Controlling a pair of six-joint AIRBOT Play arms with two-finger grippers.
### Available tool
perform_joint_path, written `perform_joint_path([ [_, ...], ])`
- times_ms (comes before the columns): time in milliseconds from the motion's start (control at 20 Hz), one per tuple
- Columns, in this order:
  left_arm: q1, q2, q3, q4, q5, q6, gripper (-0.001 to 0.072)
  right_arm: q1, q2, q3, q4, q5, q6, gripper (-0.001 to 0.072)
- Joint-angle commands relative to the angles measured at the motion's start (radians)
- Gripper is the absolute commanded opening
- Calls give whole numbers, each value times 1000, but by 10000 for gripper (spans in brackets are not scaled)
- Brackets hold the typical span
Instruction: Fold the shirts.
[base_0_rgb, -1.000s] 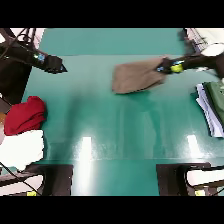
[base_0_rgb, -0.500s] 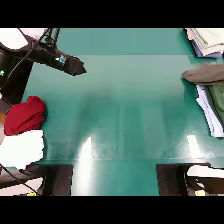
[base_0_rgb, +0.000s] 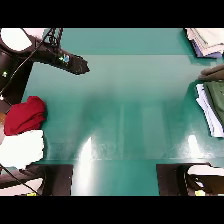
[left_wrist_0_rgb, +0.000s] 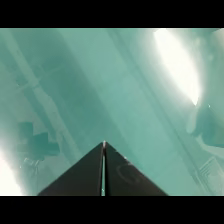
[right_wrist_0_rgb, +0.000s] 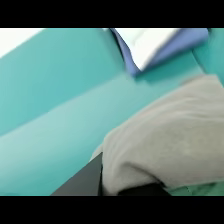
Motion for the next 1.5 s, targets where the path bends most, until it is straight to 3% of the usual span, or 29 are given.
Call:
perform_joint_path([
  [0, 0, 0, 0, 1, 2, -2, 24, -7, 9, 114, -72, 89, 98, 22],
  [450, 0, -1, 0, 5, -11, 35, 24, -8, 121, 117, -545, 308, 339, 24],
  [800, -1, 0, 0, 5, -14, 59, 24, -9, 127, 95, -783, 544, 412, 33],
  [850, -1, 0, 0, 5, -14, 59, 24, -15, 135, 59, -788, 550, 411, 134],
  [900, -1, 0, 0, 5, -16, 59, 24, -23, 146, 9, -787, 555, 410, 330],
  [950, -1, 0, 0, 5, -21, 59, 24, -32, 158, -43, -788, 557, 410, 424],
  [1200, -1, 0, 0, 5, -23, 59, 24, -122, 207, -190, -755, 562, 412, 423],
  [1450, 0, 0, 0, 5, -6, 58, 25, -65, 270, -203, -425, 520, 410, 410],
])
